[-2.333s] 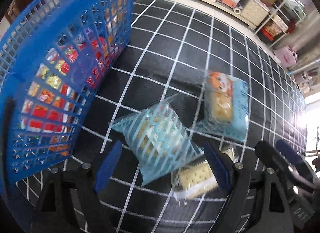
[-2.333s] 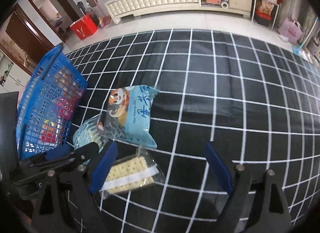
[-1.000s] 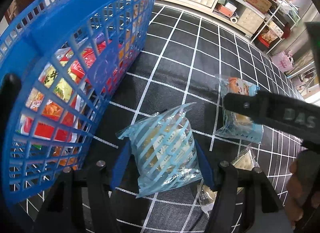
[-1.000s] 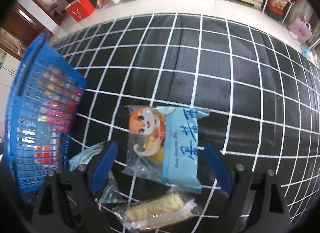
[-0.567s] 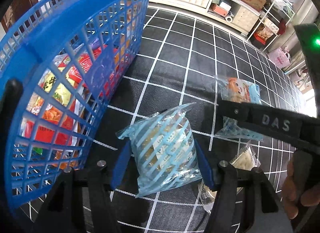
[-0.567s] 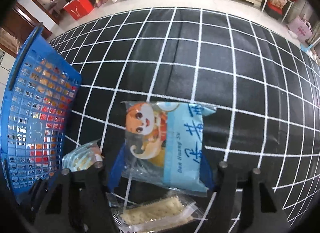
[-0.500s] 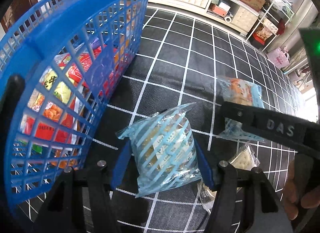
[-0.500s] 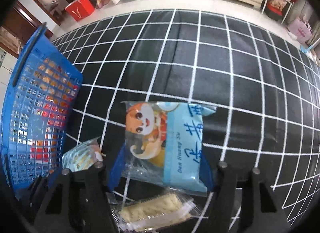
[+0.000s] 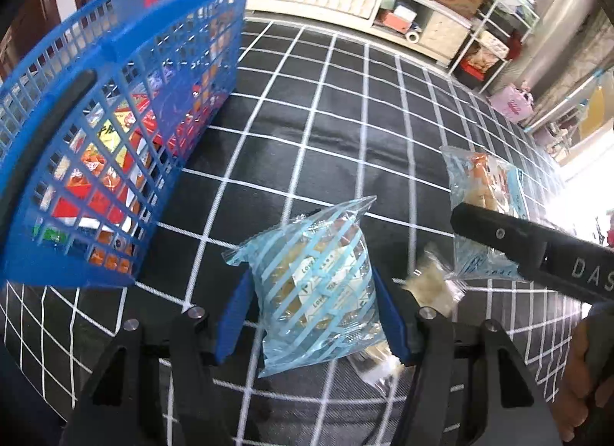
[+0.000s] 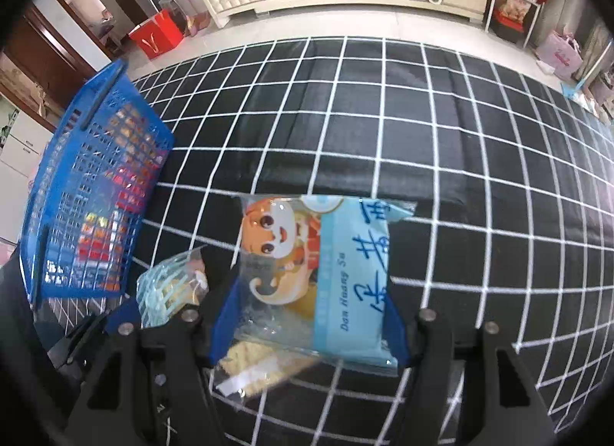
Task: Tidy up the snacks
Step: 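Grasp the blue-striped bag with the left tool while the right tool grasps the blue bread packet, then drop the striped bag into the basket with the left tool while the right holds the bread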
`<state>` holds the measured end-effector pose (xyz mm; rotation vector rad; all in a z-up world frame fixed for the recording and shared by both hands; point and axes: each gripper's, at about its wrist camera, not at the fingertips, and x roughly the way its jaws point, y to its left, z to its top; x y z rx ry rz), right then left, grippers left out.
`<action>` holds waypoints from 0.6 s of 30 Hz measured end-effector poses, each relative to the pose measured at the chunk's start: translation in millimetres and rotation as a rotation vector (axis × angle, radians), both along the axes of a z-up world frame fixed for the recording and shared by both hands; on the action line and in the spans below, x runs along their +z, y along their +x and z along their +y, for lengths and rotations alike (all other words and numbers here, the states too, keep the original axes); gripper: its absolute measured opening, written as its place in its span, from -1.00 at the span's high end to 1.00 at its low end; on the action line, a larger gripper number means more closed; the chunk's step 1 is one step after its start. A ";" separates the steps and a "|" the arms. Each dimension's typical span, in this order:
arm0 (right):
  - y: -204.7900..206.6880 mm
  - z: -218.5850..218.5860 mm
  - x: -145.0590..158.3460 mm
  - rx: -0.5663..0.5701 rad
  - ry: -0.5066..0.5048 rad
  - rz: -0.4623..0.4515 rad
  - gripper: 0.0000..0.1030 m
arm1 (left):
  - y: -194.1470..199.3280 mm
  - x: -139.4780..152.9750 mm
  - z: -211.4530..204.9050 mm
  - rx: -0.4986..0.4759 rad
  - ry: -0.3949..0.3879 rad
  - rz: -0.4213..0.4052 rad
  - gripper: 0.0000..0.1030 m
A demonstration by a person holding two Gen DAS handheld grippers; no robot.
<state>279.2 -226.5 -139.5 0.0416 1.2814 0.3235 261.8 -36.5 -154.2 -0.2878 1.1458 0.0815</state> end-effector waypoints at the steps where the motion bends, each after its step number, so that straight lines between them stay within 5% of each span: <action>1: -5.7 -1.1 2.8 0.000 -0.004 -0.005 -0.33 | -2.7 3.0 -2.4 -0.009 -0.003 -0.008 -0.14; 18: -38.4 12.6 71.1 -0.014 -0.017 -0.111 -0.33 | -34.2 66.3 -3.8 -0.114 -0.012 -0.129 -0.02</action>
